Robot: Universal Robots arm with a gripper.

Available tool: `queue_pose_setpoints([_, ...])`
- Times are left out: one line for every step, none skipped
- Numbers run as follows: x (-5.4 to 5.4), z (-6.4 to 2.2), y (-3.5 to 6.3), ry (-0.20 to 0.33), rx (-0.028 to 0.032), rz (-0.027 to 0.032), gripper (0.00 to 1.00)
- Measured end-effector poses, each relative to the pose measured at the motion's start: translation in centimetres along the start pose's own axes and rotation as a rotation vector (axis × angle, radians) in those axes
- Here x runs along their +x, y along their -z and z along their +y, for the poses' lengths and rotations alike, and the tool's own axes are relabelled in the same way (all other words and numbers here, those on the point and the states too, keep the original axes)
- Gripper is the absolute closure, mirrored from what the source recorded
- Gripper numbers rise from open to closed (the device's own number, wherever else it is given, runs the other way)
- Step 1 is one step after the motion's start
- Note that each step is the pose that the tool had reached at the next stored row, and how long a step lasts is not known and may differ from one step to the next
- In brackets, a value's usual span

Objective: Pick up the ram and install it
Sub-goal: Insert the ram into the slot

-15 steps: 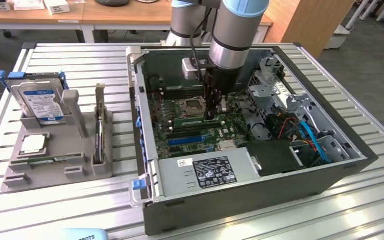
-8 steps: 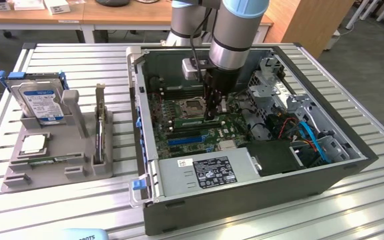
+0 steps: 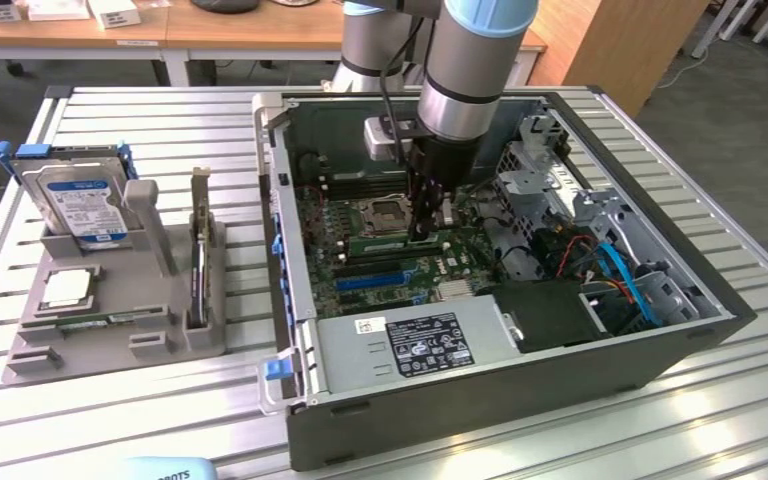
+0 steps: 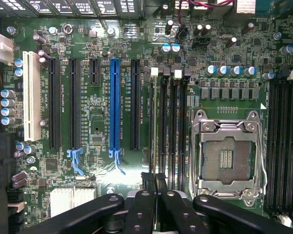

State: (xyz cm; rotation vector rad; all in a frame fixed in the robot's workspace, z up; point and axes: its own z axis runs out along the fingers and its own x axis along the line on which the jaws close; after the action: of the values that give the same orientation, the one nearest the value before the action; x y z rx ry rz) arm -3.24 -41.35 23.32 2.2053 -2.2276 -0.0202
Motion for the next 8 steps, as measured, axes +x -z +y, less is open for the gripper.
queue_pose_setpoints([0.00, 0.02, 0.00, 0.000, 0.0000, -0.0001, 0.88])
queue_pose_setpoints([0.00, 0.04, -0.01, 0.000, 0.0000, -0.0001, 0.88])
queue_pose_setpoints([0.00, 0.04, -0.01, 0.000, 0.0001, -0.0001, 0.88])
queue_pose_setpoints([0.00, 0.06, -0.01, 0.000, 0.0001, -0.0001, 0.88])
queue_pose_setpoints([0.00, 0.06, -0.01, 0.000, 0.0000, 0.0000, 0.88])
queue_pose_setpoints([0.00, 0.07, -0.02, 0.000, 0.0000, 0.0000, 0.88])
queue_pose_setpoints([0.00, 0.07, -0.03, 0.000, 0.0001, -0.0001, 0.88])
queue_pose_setpoints([0.00, 0.07, -0.06, 0.000, 0.0002, -0.0003, 0.88])
